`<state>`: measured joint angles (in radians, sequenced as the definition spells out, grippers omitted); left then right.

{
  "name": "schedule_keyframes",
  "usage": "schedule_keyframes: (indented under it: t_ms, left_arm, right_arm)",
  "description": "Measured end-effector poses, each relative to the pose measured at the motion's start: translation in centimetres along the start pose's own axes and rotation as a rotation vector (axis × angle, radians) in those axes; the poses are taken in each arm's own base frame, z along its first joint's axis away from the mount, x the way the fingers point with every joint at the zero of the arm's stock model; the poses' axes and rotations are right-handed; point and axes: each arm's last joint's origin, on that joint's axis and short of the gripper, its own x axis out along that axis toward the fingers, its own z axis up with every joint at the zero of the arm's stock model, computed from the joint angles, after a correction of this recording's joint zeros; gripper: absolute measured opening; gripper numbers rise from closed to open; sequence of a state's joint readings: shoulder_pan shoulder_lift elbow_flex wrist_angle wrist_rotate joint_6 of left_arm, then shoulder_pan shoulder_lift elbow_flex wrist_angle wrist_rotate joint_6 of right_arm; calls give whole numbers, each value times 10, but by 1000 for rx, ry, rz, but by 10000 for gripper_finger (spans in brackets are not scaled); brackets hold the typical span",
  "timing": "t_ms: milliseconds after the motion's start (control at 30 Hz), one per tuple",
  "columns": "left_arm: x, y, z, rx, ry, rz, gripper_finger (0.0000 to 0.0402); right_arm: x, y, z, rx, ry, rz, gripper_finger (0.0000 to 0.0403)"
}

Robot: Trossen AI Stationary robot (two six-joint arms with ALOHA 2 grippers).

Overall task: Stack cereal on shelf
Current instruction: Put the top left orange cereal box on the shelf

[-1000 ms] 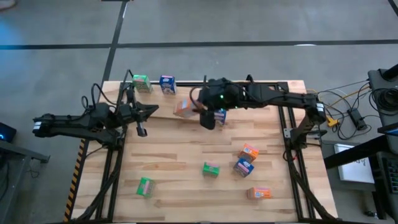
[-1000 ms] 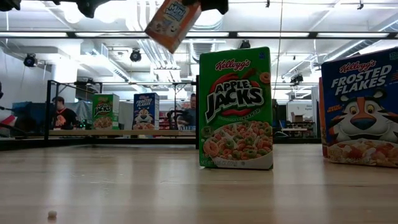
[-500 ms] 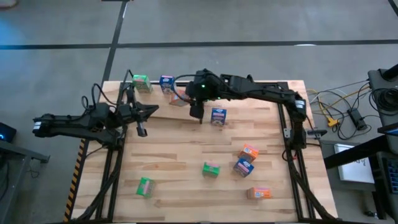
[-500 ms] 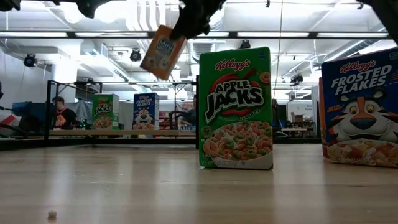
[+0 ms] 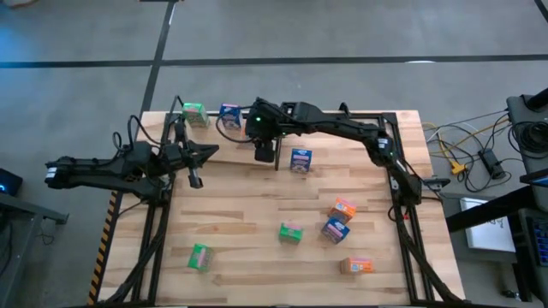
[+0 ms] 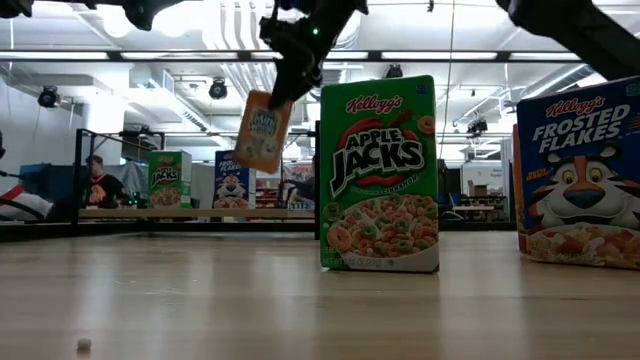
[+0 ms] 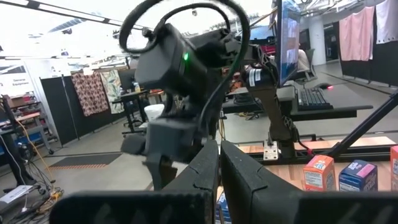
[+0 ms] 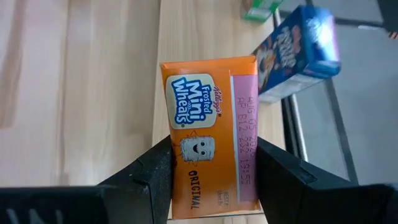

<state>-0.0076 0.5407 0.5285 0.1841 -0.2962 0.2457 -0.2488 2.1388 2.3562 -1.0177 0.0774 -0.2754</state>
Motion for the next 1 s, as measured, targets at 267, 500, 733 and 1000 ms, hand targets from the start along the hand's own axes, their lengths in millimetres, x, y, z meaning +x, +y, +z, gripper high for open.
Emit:
schedule_keyframes:
  t_ms: [267,500,733,1000]
  left_arm:
    - [0,0,0,8,-1,0,0]
    - [0,0,0,11,-2,0,0]
    - [0,0,0,11,-3,1,0]
    - [0,0,0,11,-3,1,0]
  right_arm:
    - [16,0,-8,15,66,15,176]
    - [22,-3,-12,36,94,13,176]
    - [26,-8,-15,81,107,7,176]
    - [26,-7,-17,75,124,41,184]
